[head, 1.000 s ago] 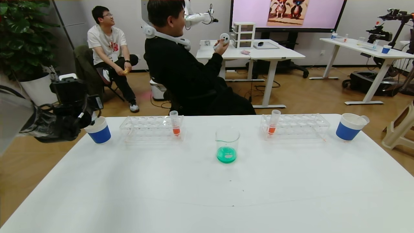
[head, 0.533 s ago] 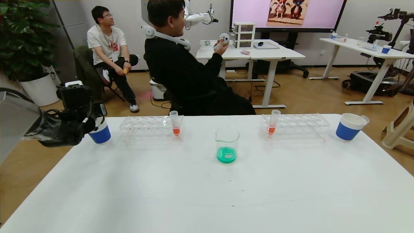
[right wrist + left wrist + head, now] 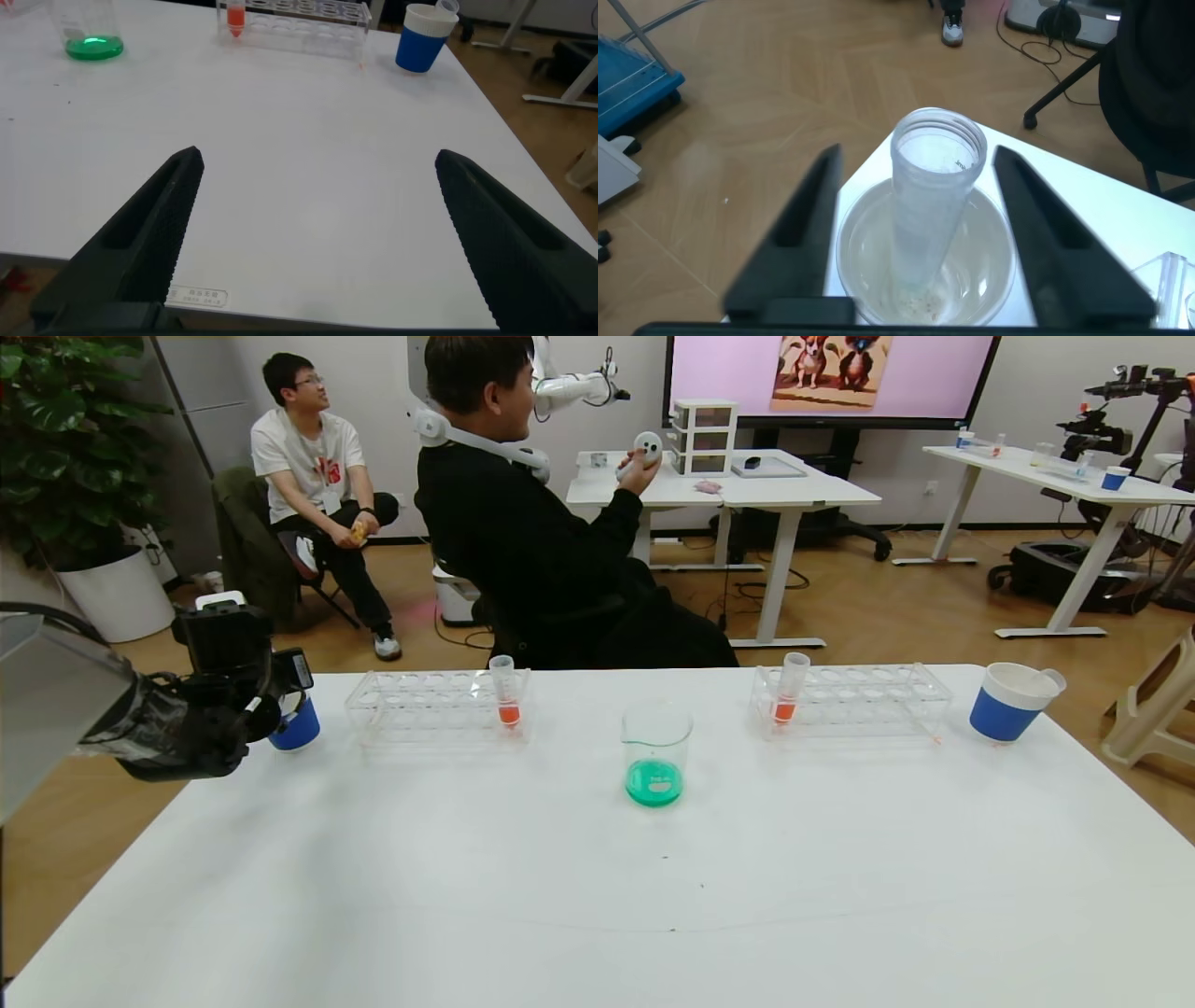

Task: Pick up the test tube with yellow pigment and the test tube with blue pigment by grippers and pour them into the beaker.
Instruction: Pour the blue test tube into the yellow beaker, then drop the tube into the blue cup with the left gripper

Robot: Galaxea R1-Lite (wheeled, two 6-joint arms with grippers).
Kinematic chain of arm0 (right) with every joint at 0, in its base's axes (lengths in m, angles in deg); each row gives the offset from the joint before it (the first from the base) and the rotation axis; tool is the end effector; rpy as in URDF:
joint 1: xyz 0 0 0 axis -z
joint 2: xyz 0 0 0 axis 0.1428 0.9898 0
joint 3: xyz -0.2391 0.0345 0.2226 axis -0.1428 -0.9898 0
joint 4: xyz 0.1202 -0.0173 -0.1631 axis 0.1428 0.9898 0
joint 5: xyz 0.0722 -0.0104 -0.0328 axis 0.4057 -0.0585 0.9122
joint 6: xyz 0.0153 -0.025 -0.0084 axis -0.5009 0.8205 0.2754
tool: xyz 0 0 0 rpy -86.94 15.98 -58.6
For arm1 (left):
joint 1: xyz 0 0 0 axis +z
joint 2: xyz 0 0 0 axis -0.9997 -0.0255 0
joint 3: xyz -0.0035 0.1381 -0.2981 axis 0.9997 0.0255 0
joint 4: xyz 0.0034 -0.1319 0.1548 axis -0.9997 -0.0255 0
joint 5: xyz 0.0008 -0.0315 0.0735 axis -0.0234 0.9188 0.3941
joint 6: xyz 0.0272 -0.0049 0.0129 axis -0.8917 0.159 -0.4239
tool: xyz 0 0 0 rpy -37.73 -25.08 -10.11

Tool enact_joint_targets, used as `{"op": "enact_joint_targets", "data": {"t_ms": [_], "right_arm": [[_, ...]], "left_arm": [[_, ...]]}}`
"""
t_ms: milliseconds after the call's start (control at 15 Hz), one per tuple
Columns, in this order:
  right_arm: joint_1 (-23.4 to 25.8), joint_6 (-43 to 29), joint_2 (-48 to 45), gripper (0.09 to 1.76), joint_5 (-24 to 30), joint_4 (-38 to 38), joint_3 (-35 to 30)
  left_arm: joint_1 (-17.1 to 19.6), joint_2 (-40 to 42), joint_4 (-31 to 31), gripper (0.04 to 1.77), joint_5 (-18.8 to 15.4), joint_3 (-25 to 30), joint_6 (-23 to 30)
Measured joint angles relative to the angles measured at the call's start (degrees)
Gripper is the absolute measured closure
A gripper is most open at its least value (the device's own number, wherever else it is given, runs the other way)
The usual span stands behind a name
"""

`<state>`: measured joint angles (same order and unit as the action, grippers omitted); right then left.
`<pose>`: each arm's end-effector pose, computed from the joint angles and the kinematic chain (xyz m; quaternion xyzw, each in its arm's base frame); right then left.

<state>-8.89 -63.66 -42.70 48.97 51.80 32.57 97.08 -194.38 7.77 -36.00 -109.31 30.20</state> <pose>-0.0294 0.0004 0.0743 -0.0425 0.0057 0.0165 0.9989 0.4715 0.0847 0.1167 -0.0165 0.0806 0.3029 0.9495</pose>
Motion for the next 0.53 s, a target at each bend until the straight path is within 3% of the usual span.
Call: {"op": "enact_joint_targets", "data": {"t_ms": [67, 133, 333, 533], "right_arm": [[0.00, 0.00, 0.00, 0.12, 0.00, 0.00, 0.00], [0.00, 0.00, 0.00, 0.12, 0.02, 0.00, 0.00], [0.00, -0.02, 0.00, 0.12, 0.00, 0.00, 0.00], [0.02, 0.00, 0.00, 0.12, 0.02, 0.00, 0.00]], "left_arm": [[0.07, 0.02, 0.52, 0.21, -0.02, 0.00, -0.28], [0.13, 0.09, 0.66, 0.07, -0.05, 0.00, -0.39], [-0.43, 1.60, 0.90, 0.06, 0.02, -0.55, -0.37], [-5.24, 5.55, 0.68, 0.06, 0.00, -1.68, -0.30]]}}
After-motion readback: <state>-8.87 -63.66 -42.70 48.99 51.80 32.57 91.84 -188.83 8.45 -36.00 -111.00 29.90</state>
